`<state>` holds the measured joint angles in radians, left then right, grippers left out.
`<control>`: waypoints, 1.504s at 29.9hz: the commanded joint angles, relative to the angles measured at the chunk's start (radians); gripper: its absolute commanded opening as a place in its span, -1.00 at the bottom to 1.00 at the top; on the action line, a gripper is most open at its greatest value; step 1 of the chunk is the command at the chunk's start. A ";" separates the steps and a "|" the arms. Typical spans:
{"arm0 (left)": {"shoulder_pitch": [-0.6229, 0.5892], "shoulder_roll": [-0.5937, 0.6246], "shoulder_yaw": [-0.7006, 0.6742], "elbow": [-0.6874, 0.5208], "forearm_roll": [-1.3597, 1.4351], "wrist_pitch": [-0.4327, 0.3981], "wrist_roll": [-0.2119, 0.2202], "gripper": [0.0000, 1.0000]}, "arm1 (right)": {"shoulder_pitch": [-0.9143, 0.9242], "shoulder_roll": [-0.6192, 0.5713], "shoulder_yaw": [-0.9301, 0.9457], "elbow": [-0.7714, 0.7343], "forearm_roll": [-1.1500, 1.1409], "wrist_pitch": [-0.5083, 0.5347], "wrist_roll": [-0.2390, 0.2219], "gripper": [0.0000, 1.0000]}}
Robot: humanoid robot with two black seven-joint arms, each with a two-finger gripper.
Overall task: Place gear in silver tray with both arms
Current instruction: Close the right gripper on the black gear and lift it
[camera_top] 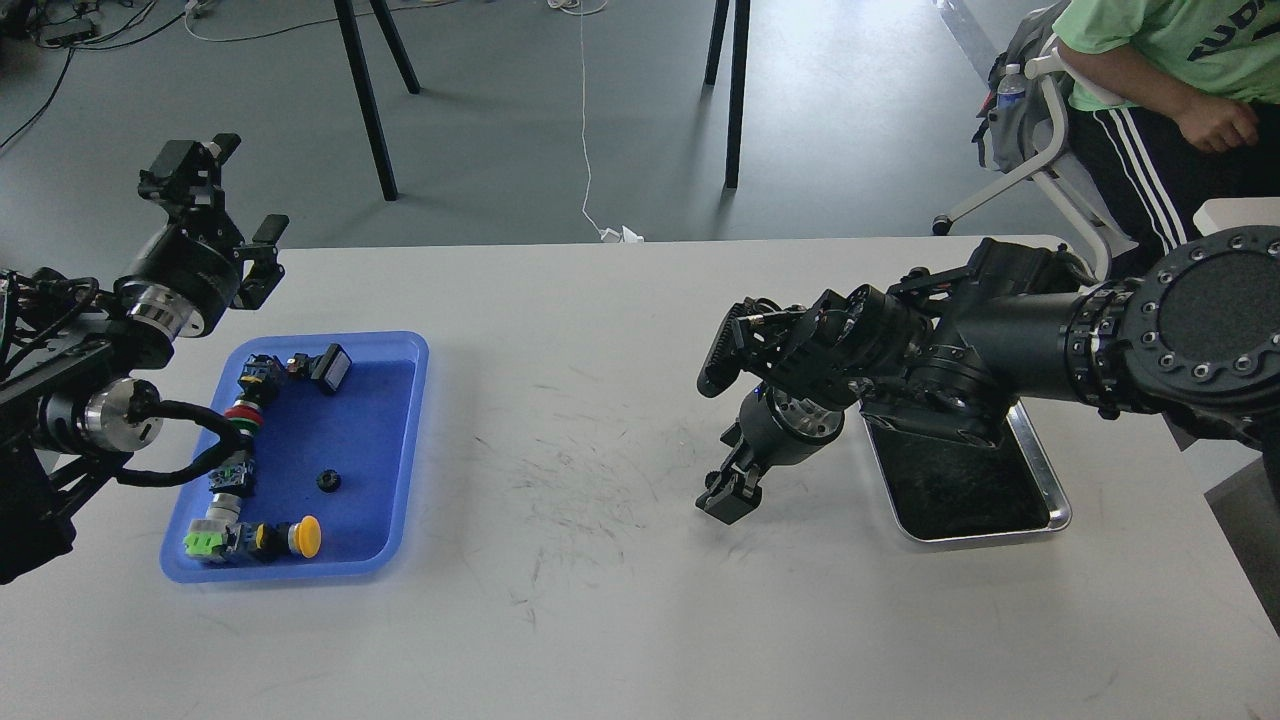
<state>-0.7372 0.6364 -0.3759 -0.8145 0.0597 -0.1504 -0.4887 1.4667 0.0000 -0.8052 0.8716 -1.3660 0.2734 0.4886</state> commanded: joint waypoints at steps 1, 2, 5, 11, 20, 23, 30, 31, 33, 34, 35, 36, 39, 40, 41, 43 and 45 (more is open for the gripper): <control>0.002 0.000 0.000 0.000 0.000 0.000 0.000 0.96 | 0.000 0.000 -0.003 0.000 -0.001 0.001 0.000 0.53; 0.002 0.000 0.000 0.000 0.000 0.000 0.000 0.96 | 0.000 0.000 -0.008 -0.002 -0.001 0.001 0.000 0.52; 0.002 0.000 0.000 0.000 0.000 0.000 0.000 0.96 | 0.000 0.000 -0.014 -0.002 -0.001 0.001 0.000 0.42; 0.004 0.003 -0.001 0.000 0.000 0.000 0.000 0.96 | -0.012 0.000 -0.014 -0.031 0.001 0.001 0.000 0.29; 0.004 0.013 0.000 0.000 0.000 -0.005 0.000 0.96 | -0.020 0.000 -0.014 -0.039 0.002 0.007 0.000 0.29; 0.004 0.016 0.000 0.000 0.000 -0.005 0.000 0.96 | -0.014 0.000 -0.014 -0.037 0.005 0.007 0.000 0.29; 0.004 0.017 0.000 0.000 0.000 -0.005 0.000 0.96 | -0.011 0.000 -0.012 -0.034 0.008 0.009 0.000 0.30; 0.004 0.019 0.000 0.000 0.000 -0.005 0.000 0.96 | -0.013 0.000 -0.011 -0.034 0.008 0.009 0.000 0.31; 0.004 0.023 0.000 0.000 0.000 -0.006 0.000 0.96 | -0.013 0.000 -0.008 -0.031 0.010 0.007 0.000 0.33; 0.004 0.023 0.000 0.000 0.000 -0.006 0.000 0.96 | -0.013 0.000 -0.008 -0.031 0.010 0.007 0.000 0.33; 0.004 0.023 0.000 0.000 0.000 -0.006 0.000 0.96 | -0.013 0.000 -0.006 -0.031 0.011 0.007 0.000 0.33; 0.004 0.023 0.000 0.000 0.000 -0.006 0.000 0.96 | -0.011 0.000 -0.006 -0.030 0.013 0.007 0.000 0.33; 0.004 0.026 0.000 0.000 0.000 -0.006 0.000 0.96 | -0.008 0.000 0.001 -0.028 0.016 0.007 0.000 0.34; 0.004 0.028 0.000 0.000 0.000 -0.006 0.000 0.96 | -0.008 0.000 0.001 -0.026 0.016 0.007 0.000 0.34; 0.004 0.028 0.000 0.000 0.000 -0.006 0.000 0.96 | -0.008 0.000 0.001 -0.025 0.016 0.007 0.000 0.34; 0.004 0.028 0.000 0.000 0.000 -0.006 0.000 0.96 | -0.009 0.000 0.001 -0.028 0.016 0.007 0.000 0.34; 0.004 0.029 0.000 0.000 0.000 -0.006 0.000 0.96 | -0.009 0.000 0.001 -0.023 0.016 0.007 0.000 0.34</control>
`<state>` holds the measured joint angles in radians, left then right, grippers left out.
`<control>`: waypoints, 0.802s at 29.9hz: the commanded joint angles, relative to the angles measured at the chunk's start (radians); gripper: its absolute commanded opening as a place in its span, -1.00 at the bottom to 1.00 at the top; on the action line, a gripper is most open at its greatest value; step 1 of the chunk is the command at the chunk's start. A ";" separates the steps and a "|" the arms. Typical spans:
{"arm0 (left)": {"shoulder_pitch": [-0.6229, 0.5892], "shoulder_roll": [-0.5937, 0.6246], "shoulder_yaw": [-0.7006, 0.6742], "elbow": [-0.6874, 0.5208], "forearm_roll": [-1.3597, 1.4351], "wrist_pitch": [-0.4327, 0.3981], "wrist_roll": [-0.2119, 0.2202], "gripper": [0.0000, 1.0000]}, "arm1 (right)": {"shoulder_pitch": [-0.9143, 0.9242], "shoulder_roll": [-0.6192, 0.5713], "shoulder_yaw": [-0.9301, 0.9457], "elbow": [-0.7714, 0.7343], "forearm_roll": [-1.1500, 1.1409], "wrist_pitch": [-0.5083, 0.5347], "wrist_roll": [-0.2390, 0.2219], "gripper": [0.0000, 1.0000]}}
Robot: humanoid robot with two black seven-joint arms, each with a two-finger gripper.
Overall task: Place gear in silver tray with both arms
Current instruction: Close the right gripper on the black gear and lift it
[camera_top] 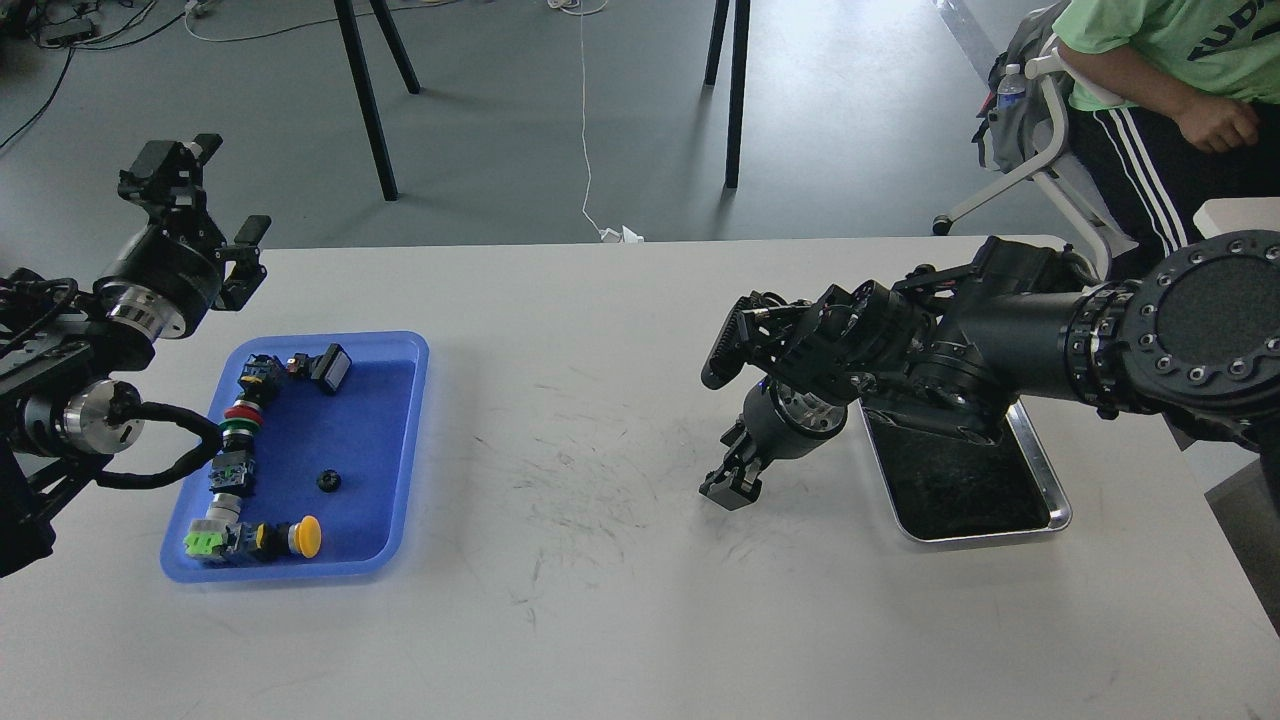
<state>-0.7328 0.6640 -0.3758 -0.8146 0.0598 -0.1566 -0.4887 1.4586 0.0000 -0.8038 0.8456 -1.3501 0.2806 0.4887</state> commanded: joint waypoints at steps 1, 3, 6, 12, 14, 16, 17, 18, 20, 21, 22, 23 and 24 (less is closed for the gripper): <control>0.000 0.002 0.000 0.000 0.000 0.000 0.000 0.96 | -0.001 0.000 0.000 0.004 0.000 0.000 0.000 0.34; 0.000 0.003 0.000 0.000 0.000 0.000 0.000 0.96 | -0.003 0.000 0.000 0.003 0.000 0.000 0.000 0.33; 0.001 0.003 -0.002 0.000 0.000 -0.001 0.000 0.96 | -0.006 0.000 0.000 0.004 0.000 0.000 0.000 0.31; 0.015 0.011 -0.008 -0.002 0.000 -0.011 0.000 0.96 | -0.020 0.000 0.000 -0.006 -0.003 0.000 0.000 0.31; 0.015 0.013 -0.008 0.000 0.000 -0.012 0.000 0.96 | -0.021 0.000 0.000 -0.010 -0.004 0.000 0.000 0.31; 0.016 0.016 -0.008 0.000 0.000 -0.014 0.000 0.96 | -0.021 0.000 -0.001 -0.010 -0.004 0.000 0.000 0.30; 0.016 0.016 -0.009 0.000 0.000 -0.014 0.000 0.96 | -0.021 0.000 -0.001 -0.010 -0.006 0.000 0.000 0.28; 0.016 0.016 -0.009 0.000 0.000 -0.014 0.000 0.96 | -0.021 0.000 -0.001 -0.010 -0.006 0.000 0.000 0.27; 0.016 0.016 -0.009 0.000 0.000 -0.014 0.000 0.96 | -0.021 0.000 -0.003 -0.010 -0.009 0.000 0.000 0.18; 0.016 0.016 -0.009 0.000 0.000 -0.014 0.000 0.96 | -0.021 0.000 -0.003 -0.010 -0.009 0.000 0.000 0.16; 0.016 0.017 -0.008 0.000 0.000 -0.014 0.000 0.96 | -0.021 0.000 -0.003 -0.010 -0.009 0.000 0.000 0.15; 0.019 0.017 -0.008 0.000 0.000 -0.014 0.000 0.96 | -0.021 0.000 -0.003 -0.010 -0.010 0.000 0.000 0.13; 0.022 0.017 -0.009 0.000 0.000 -0.014 0.000 0.96 | -0.021 0.000 -0.005 -0.010 -0.010 0.000 0.000 0.10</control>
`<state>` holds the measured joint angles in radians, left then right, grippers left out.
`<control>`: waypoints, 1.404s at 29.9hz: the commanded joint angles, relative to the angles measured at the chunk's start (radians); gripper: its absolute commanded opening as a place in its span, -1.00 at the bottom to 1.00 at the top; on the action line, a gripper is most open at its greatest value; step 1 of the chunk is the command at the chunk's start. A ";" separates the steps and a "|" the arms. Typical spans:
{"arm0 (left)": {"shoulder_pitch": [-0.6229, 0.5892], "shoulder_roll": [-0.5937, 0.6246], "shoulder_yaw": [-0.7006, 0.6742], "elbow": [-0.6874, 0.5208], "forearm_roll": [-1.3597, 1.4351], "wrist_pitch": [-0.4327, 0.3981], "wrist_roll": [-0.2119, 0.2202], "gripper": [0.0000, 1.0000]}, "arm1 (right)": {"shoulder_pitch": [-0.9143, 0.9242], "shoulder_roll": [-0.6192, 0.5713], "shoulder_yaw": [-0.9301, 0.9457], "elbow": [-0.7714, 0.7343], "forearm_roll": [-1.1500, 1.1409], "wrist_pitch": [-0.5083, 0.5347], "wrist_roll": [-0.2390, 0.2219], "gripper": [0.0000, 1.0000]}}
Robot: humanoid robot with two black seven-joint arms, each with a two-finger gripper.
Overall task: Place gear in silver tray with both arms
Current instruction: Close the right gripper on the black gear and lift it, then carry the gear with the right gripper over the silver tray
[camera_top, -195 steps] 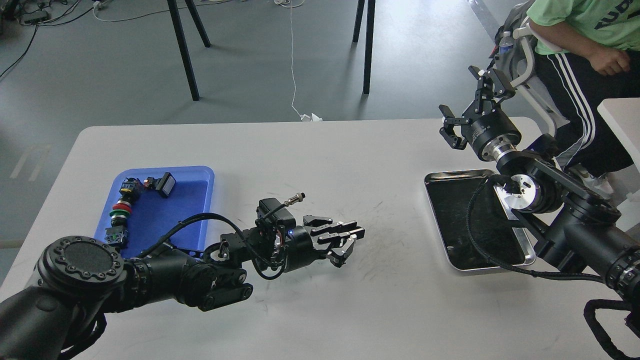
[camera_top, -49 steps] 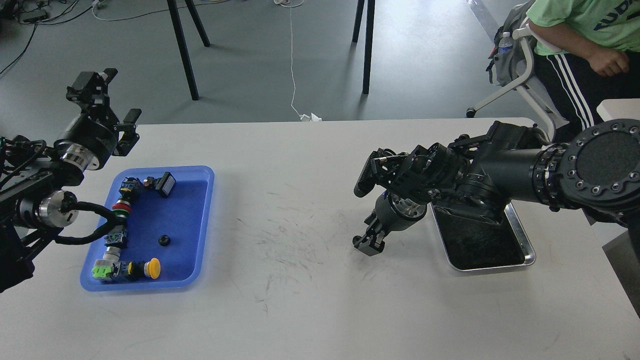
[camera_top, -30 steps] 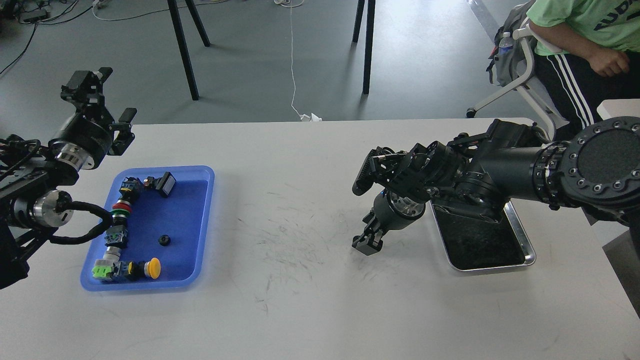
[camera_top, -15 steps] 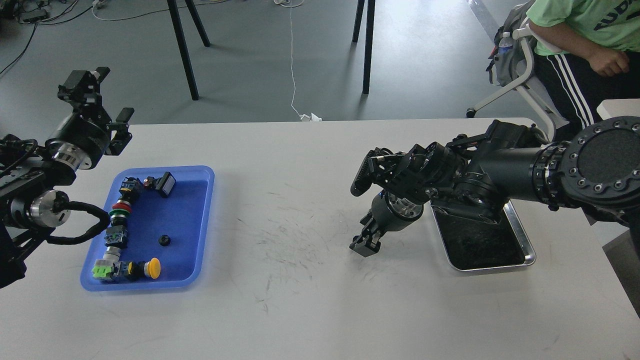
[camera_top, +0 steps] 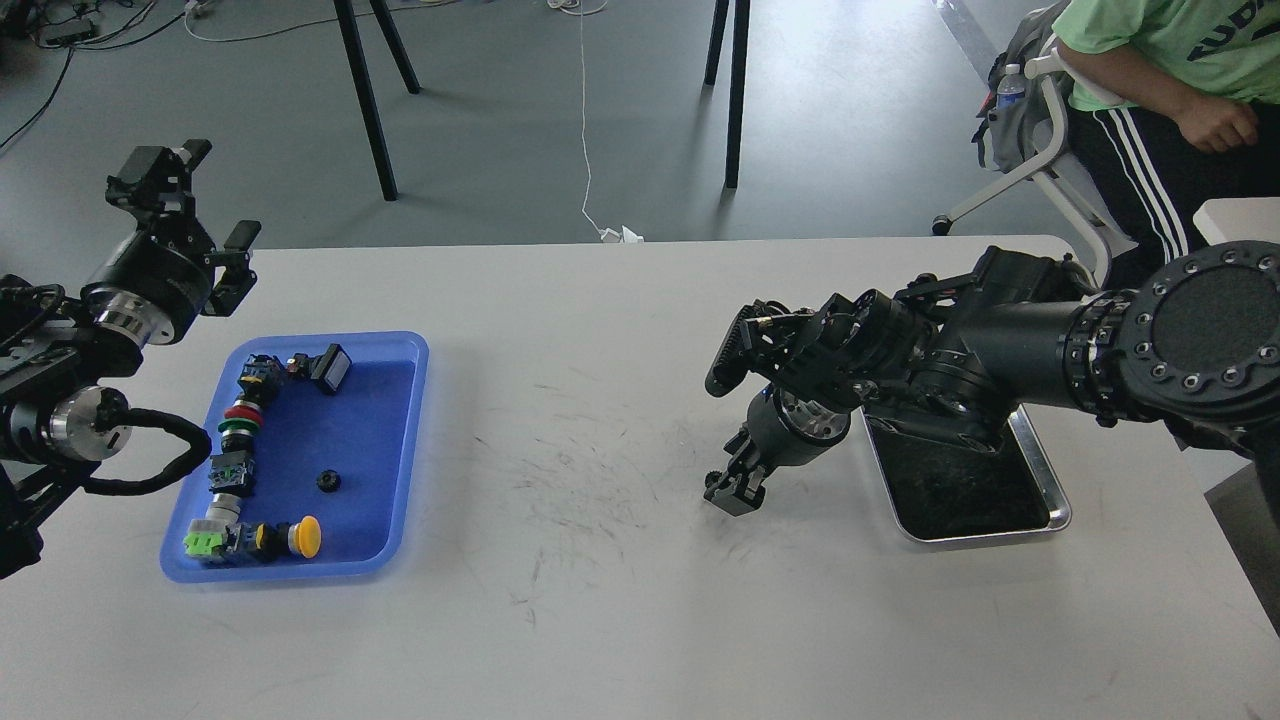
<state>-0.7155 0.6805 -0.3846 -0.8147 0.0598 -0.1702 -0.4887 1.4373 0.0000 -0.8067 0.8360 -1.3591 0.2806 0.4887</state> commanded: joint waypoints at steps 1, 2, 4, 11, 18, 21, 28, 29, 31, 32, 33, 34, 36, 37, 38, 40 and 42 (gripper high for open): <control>0.007 0.002 -0.002 0.000 0.000 0.000 0.000 0.96 | 0.000 0.000 -0.002 -0.001 -0.002 0.000 0.000 0.07; 0.008 0.005 -0.007 0.000 0.000 0.000 0.000 0.96 | -0.002 0.000 -0.002 -0.003 -0.002 0.000 0.000 0.07; 0.008 0.007 -0.011 0.000 0.000 -0.002 0.000 0.96 | -0.002 0.000 -0.002 -0.003 -0.003 0.000 0.000 0.03; 0.011 0.010 -0.013 0.000 -0.001 -0.014 0.000 0.96 | -0.002 0.000 -0.002 -0.018 -0.003 0.000 0.000 -0.14; 0.011 0.014 -0.013 0.000 -0.002 -0.014 0.000 0.96 | -0.003 0.000 -0.003 -0.037 -0.003 0.000 0.000 -0.34; 0.011 0.014 -0.013 0.000 0.000 -0.014 0.000 0.96 | -0.012 0.000 -0.005 -0.044 -0.003 0.000 0.000 -0.35; 0.018 0.013 -0.014 0.000 0.000 -0.014 0.000 0.96 | -0.021 0.000 -0.006 -0.052 -0.005 -0.001 0.000 -0.50; 0.018 0.013 -0.014 -0.001 0.000 -0.014 0.000 0.96 | -0.023 0.000 -0.006 -0.057 -0.005 -0.001 0.000 -0.51; 0.018 0.013 -0.014 0.000 0.000 -0.015 0.000 0.96 | -0.023 0.000 -0.006 -0.058 -0.005 -0.001 0.000 -0.63; 0.018 0.013 -0.014 -0.001 0.000 -0.014 0.000 0.96 | -0.025 0.000 -0.006 -0.061 -0.005 -0.001 0.000 -0.66; 0.018 0.013 -0.014 0.000 0.000 -0.015 0.000 0.96 | -0.025 0.000 -0.006 -0.061 -0.005 -0.003 0.000 -0.67; 0.018 0.013 -0.014 -0.001 0.000 -0.014 0.000 0.96 | -0.028 0.000 -0.006 -0.061 -0.005 -0.001 0.000 -0.69; 0.018 0.013 -0.014 -0.001 0.000 -0.015 0.000 0.96 | -0.029 0.000 -0.006 -0.063 -0.005 -0.003 0.000 -0.72; 0.018 0.013 -0.014 -0.001 0.000 -0.015 0.000 0.96 | -0.028 0.000 -0.006 -0.063 -0.005 -0.003 0.000 -0.76; 0.018 0.013 -0.014 -0.001 0.000 -0.015 0.000 0.96 | -0.028 0.000 -0.006 -0.063 -0.005 -0.003 0.000 -0.78; 0.018 0.013 -0.014 -0.001 0.000 -0.014 0.000 0.96 | -0.025 0.000 -0.006 -0.063 -0.005 -0.003 0.000 -0.84; 0.018 0.013 -0.014 -0.001 0.000 -0.014 0.000 0.96 | -0.011 0.000 -0.006 -0.060 -0.002 -0.003 0.000 -0.87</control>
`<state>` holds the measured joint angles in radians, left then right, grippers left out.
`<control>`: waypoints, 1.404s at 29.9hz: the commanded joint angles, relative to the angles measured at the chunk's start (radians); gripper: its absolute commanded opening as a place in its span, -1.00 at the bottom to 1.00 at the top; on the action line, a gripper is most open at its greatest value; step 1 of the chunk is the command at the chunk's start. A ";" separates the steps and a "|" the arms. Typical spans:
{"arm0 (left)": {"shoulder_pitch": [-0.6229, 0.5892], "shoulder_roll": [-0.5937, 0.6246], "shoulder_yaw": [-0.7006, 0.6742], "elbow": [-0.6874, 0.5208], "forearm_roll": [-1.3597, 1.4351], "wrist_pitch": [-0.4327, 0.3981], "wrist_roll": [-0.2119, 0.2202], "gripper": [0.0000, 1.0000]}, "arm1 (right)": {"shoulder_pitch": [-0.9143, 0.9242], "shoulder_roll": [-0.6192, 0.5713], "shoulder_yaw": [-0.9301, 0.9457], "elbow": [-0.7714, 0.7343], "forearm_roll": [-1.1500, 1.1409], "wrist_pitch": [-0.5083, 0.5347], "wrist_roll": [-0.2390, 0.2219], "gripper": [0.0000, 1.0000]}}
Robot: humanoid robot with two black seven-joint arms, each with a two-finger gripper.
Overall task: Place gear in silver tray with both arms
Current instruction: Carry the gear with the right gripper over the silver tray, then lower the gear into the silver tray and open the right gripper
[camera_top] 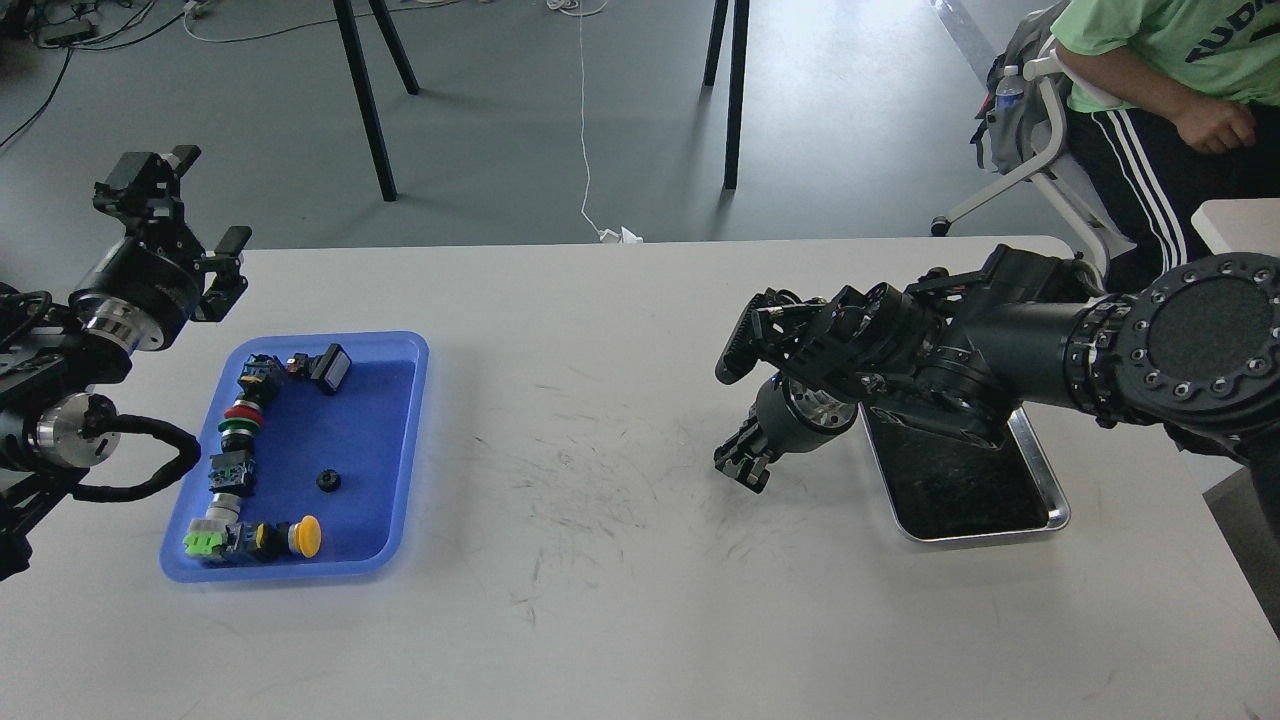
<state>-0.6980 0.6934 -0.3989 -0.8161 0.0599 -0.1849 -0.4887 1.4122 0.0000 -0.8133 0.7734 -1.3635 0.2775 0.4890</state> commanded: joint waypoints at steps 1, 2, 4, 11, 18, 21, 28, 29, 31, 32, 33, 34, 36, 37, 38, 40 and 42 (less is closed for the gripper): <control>0.000 -0.002 0.002 0.000 0.000 0.001 0.000 0.96 | 0.020 0.000 0.000 0.003 0.003 0.000 0.000 -0.91; 0.000 -0.003 0.002 0.000 0.000 0.001 0.000 0.96 | 0.031 0.000 0.002 0.004 0.004 0.000 0.000 -0.91; 0.000 -0.006 0.002 0.000 0.000 0.001 0.000 0.96 | 0.059 0.000 0.000 0.004 0.009 0.002 0.000 -0.96; 0.002 -0.018 0.002 0.000 0.001 0.002 0.000 0.96 | 0.119 0.000 0.005 0.021 0.010 0.002 0.000 -0.97; 0.000 -0.034 0.003 0.002 0.003 0.004 0.000 0.96 | 0.136 -0.158 -0.018 0.049 -0.011 0.005 0.000 -0.97; 0.000 -0.035 0.003 0.000 0.003 0.004 0.000 0.96 | 0.137 -0.221 -0.032 0.049 -0.019 0.003 0.000 -0.97; 0.002 -0.051 0.006 0.002 0.005 0.008 0.000 0.96 | 0.103 -0.365 -0.047 0.052 -0.045 0.002 0.000 -0.97; 0.002 -0.055 0.006 0.002 0.005 0.008 0.000 0.96 | 0.093 -0.379 -0.053 0.049 -0.051 -0.001 0.000 -0.97; 0.002 -0.063 0.006 0.002 0.005 0.008 0.000 0.96 | 0.073 -0.397 -0.055 0.044 -0.052 -0.006 0.000 -0.97; 0.000 -0.063 0.006 0.002 0.005 0.008 0.000 0.96 | 0.062 -0.403 -0.055 0.041 -0.052 -0.008 0.000 -0.97; 0.000 -0.063 0.006 0.002 0.005 0.008 0.000 0.97 | 0.051 -0.408 -0.055 0.038 -0.052 -0.009 0.000 -0.97; 0.002 -0.063 0.006 0.002 0.005 0.008 0.000 0.96 | 0.041 -0.411 -0.055 0.035 -0.054 -0.014 0.000 -0.97; 0.000 -0.063 0.006 0.002 0.005 0.008 0.000 0.96 | 0.019 -0.413 -0.053 0.018 -0.052 -0.026 0.000 -0.97; 0.000 -0.063 0.006 0.002 0.006 0.008 0.000 0.96 | 0.011 -0.411 -0.053 0.011 -0.052 -0.031 0.000 -0.97; 0.002 -0.063 0.006 0.002 0.006 0.008 0.000 0.96 | 0.008 -0.413 -0.053 0.006 -0.052 -0.034 0.000 -0.97; 0.002 -0.061 0.006 0.000 0.006 0.007 0.000 0.97 | 0.007 -0.411 -0.050 0.004 -0.052 -0.034 0.000 -0.97; 0.002 -0.058 0.006 0.000 0.006 0.007 0.000 0.97 | 0.005 -0.410 -0.050 0.003 -0.052 -0.034 0.000 -0.97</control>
<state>-0.6969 0.6307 -0.3926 -0.8155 0.0660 -0.1766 -0.4887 1.4214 -0.4114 -0.8650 0.7794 -1.4160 0.2449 0.4887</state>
